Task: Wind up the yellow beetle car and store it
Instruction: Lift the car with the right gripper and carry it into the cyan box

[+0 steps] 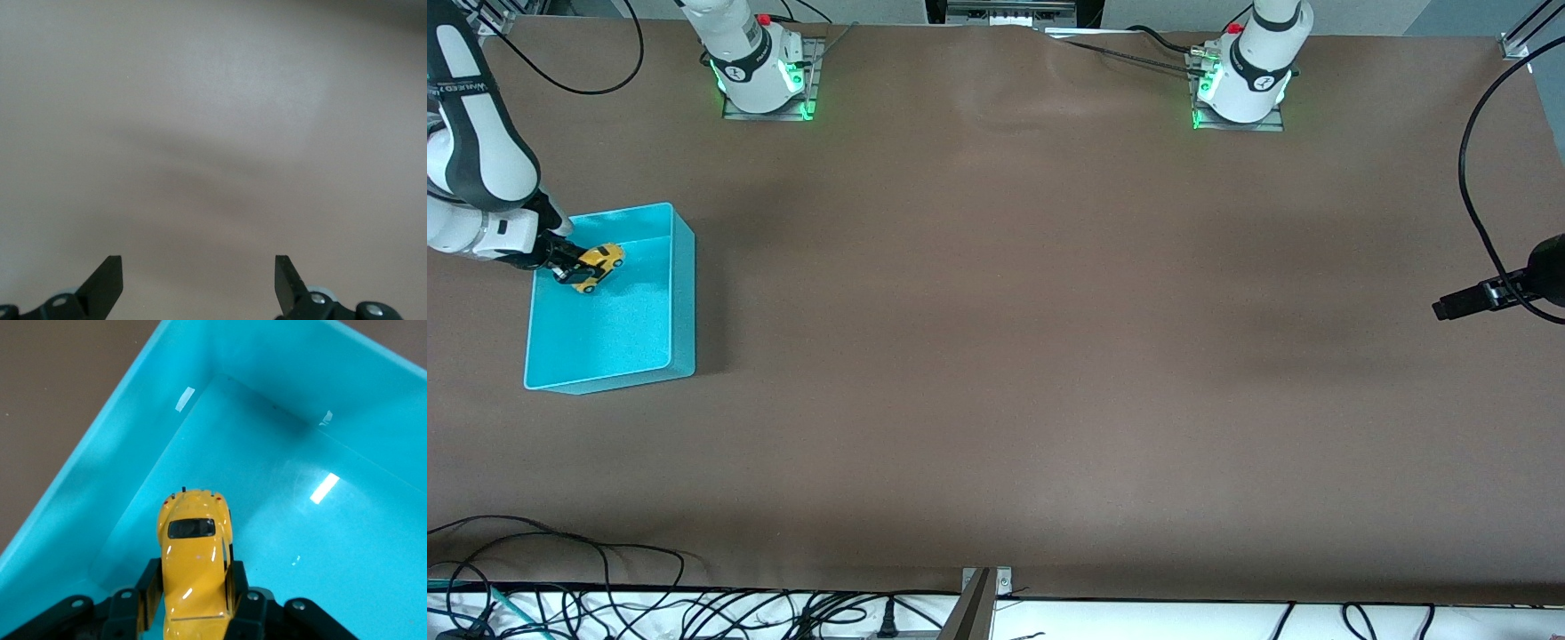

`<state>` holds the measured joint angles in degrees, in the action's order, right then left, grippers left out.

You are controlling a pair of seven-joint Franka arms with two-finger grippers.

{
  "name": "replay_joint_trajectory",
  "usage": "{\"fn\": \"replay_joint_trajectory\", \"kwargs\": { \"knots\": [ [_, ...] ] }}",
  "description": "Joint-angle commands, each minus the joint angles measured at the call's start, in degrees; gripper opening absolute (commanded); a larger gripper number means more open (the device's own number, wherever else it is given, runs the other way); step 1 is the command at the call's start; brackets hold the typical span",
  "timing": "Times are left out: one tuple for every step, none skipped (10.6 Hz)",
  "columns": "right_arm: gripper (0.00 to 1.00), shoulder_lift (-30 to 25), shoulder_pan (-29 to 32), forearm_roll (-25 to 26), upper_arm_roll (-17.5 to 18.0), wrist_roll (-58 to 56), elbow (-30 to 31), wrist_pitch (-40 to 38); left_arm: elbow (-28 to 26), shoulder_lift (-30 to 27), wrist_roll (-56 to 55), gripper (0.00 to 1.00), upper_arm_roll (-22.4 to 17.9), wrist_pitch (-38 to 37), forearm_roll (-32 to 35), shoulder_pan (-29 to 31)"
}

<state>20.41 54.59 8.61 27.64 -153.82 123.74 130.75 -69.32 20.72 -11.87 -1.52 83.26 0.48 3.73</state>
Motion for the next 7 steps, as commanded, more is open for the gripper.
{"fn": "replay_joint_trajectory", "kwargs": {
  "knots": [
    [0.00, 3.04, 1.22, 1.50, 0.57, -0.78, -1.31, 1.43, 0.41, -0.33, 1.59, 1.00, -0.76, -0.03, -1.72, -0.31],
    [0.00, 3.40, 1.22, 1.50, 0.40, -0.69, -1.30, 1.96, 0.41, -0.33, 1.59, 1.00, -0.76, -0.03, -1.72, -0.31],
    [0.00, 3.84, 1.22, 1.32, 0.05, -0.61, -1.30, 2.40, 0.41, -0.33, 1.59, 1.00, -0.76, -0.03, -1.72, -0.31],
    [0.19, 4.11, 1.22, 0.89, -0.48, -0.17, -1.30, 2.58, 0.41, -0.33, 1.59, 1.00, -0.68, -0.03, -1.72, -0.31],
    [0.49, 4.54, 1.22, 0.62, -0.74, 0.01, -1.30, 2.58, 0.41, -0.33, 1.59, 1.00, -0.68, -0.03, -1.72, -0.31],
    [0.99, 4.63, 1.22, 0.36, -1.62, 0.01, -1.30, 2.49, 0.41, -0.33, 1.59, 1.00, -0.76, -0.03, -1.72, -0.31],
    [1.00, 4.55, 1.22, 0.35, -1.71, -0.08, -1.39, 2.32, 0.41, -0.33, 1.59, 1.00, -0.76, -0.03, -1.72, -0.31]
  ]
}}
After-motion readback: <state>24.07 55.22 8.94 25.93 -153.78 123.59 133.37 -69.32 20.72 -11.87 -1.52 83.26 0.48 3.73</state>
